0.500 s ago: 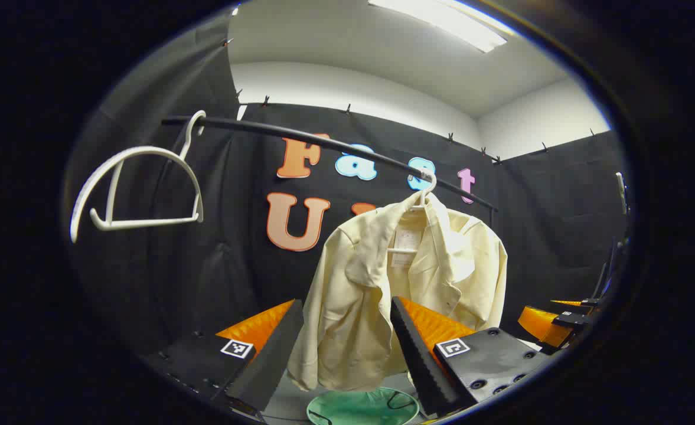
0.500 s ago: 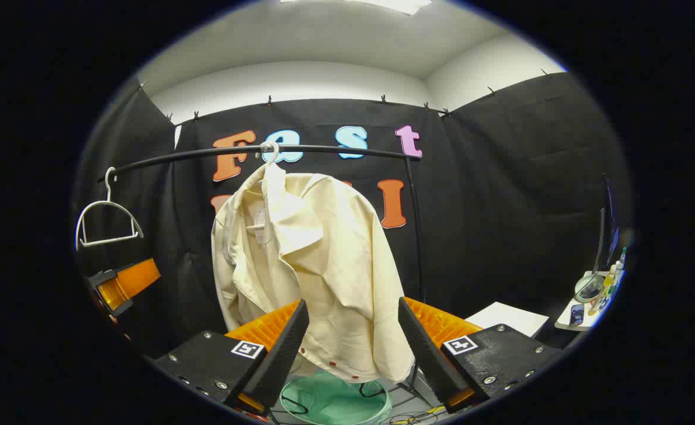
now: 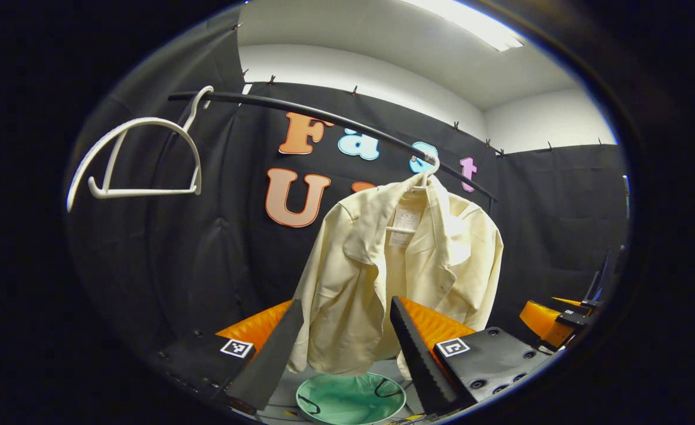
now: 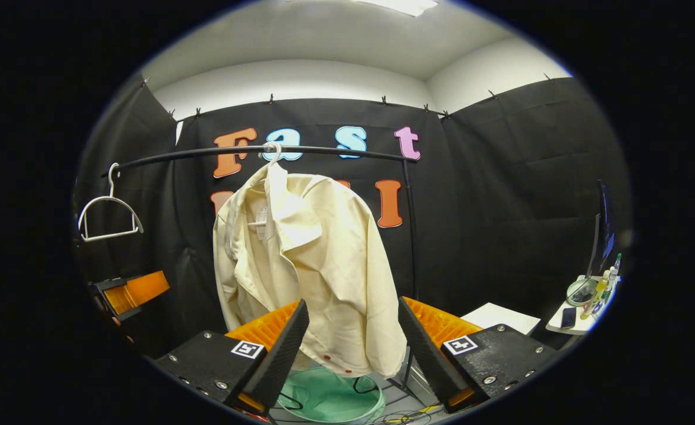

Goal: Grasp the clothes on the hanger with both hands and then place them into the laundry hamper below.

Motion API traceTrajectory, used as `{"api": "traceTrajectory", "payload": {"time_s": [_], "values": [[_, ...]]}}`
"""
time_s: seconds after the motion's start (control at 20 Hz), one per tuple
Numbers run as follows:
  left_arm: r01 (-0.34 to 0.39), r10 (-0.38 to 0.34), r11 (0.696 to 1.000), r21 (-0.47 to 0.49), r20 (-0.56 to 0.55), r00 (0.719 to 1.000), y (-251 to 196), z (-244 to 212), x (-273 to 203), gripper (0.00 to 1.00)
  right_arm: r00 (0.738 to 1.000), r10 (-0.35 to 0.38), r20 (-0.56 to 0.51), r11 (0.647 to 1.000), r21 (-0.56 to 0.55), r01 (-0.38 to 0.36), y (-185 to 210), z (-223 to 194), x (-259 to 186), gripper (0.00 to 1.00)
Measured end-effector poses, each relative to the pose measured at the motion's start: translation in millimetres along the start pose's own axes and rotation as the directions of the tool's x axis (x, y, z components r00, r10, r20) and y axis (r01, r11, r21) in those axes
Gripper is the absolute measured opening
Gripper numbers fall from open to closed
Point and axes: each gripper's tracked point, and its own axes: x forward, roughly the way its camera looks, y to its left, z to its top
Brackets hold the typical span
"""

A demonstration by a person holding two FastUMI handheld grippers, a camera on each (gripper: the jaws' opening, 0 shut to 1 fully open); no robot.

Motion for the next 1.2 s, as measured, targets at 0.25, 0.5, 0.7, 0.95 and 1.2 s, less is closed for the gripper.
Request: {"api": "traceTrajectory", "payload": {"time_s": [0.25, 0.5, 0.7, 0.95, 1.2], "values": [[-0.017, 0.017, 1.000, 0.002, -0.016, 1.000, 9, -5, -1, 0.96, 0.999, 0.026, -0.023, 1.000, -0.002, -0.026, 14, -9, 7, 0.95], [-0.021, 0.021, 1.000, -0.014, -0.033, 0.999, 12, -11, 4, 1.00, 0.997, 0.074, -0.027, 0.997, 0.017, -0.074, 40, -9, 27, 0.94], [-0.033, 0.033, 0.999, 0.003, -0.036, 0.999, 21, -13, 6, 0.93, 0.993, 0.113, -0.025, 0.993, 0.038, -0.112, 64, -7, 46, 0.94], [-0.048, 0.048, 0.999, 0.008, -0.043, 0.998, 33, -13, 10, 1.00, 0.989, 0.149, -0.020, 0.987, 0.057, -0.147, 91, -4, 82, 0.94], [-0.061, 0.061, 0.998, 0.007, -0.039, 0.997, 39, -13, 20, 0.97, 0.987, 0.157, -0.029, 0.986, 0.066, -0.154, 109, -5, 124, 0.94]]}}
